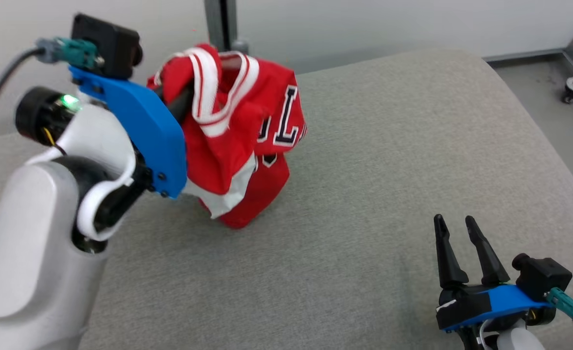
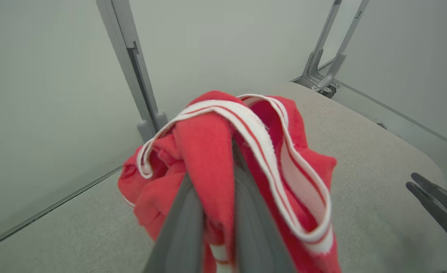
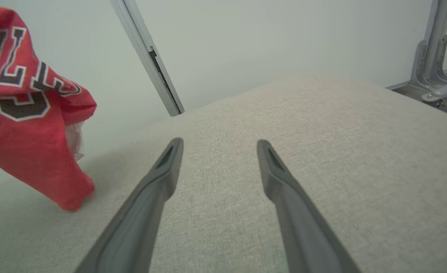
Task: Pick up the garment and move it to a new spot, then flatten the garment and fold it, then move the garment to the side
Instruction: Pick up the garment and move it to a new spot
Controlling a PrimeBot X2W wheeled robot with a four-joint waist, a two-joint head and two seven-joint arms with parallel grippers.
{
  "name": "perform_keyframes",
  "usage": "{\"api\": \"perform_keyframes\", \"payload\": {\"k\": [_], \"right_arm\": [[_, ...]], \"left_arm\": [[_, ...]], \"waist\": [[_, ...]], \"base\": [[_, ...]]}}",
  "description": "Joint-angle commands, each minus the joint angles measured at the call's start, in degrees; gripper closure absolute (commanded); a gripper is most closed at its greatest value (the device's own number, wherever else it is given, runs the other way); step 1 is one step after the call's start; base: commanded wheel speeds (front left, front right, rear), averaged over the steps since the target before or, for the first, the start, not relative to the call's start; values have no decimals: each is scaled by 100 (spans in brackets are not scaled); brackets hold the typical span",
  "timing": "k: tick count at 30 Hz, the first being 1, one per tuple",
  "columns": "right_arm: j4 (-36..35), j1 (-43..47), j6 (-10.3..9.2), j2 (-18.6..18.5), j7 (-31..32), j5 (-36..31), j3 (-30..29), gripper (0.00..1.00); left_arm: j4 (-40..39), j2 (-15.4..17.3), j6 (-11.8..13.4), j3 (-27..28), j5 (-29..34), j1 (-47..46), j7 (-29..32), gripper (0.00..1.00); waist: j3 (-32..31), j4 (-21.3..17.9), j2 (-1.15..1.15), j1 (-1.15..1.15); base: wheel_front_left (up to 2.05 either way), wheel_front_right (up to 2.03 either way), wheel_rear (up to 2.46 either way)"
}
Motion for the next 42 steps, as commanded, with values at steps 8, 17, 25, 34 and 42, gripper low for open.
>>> {"api": "perform_keyframes", "payload": {"k": [8,17,25,34,42], "right_arm": [[-70,-24,3,-21,-24,136,-45,0],[-99,59,3,-22,-23,130,-80,0],[-112,179,3,-22,-23,-67,-163,0],[-96,293,3,-24,23,-241,-237,0],[-203,406,3,-24,194,-347,-316,0]], "left_arm": [[1282,-587,147,-525,420,920,-1110,78],[2537,-1270,130,-808,485,1324,-2429,0],[2267,-1056,87,-376,229,1672,-3262,0],[2046,-829,344,163,148,2436,-4289,0],[2203,-902,517,308,450,3014,-5756,0]], "waist": [[152,-502,0,0],[96,-307,0,0],[-133,248,0,0],[-383,803,0,0],[-576,1127,0,0]], "base": [[0,0,0],[0,0,0],[0,0,0],[0,0,0],[0,0,0]]}}
